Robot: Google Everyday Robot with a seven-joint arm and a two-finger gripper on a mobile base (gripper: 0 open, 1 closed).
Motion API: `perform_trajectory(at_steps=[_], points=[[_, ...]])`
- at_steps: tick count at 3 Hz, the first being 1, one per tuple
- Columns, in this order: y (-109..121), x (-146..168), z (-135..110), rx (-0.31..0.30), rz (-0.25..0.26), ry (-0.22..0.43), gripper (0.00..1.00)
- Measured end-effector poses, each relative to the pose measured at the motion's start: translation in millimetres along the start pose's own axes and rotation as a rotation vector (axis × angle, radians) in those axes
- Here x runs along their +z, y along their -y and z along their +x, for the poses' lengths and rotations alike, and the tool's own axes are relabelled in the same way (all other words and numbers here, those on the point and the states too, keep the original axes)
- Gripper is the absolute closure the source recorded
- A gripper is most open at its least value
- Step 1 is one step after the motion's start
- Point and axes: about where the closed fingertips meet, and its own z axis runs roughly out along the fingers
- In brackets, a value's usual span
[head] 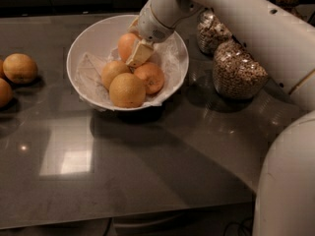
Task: Pick orange from white bowl
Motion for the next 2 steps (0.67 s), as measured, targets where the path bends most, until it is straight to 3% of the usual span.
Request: perform_trajectory(at_steps=[2], points=[[1.0, -1.0, -1.2, 0.0, -0.004, 0.0, 0.84]])
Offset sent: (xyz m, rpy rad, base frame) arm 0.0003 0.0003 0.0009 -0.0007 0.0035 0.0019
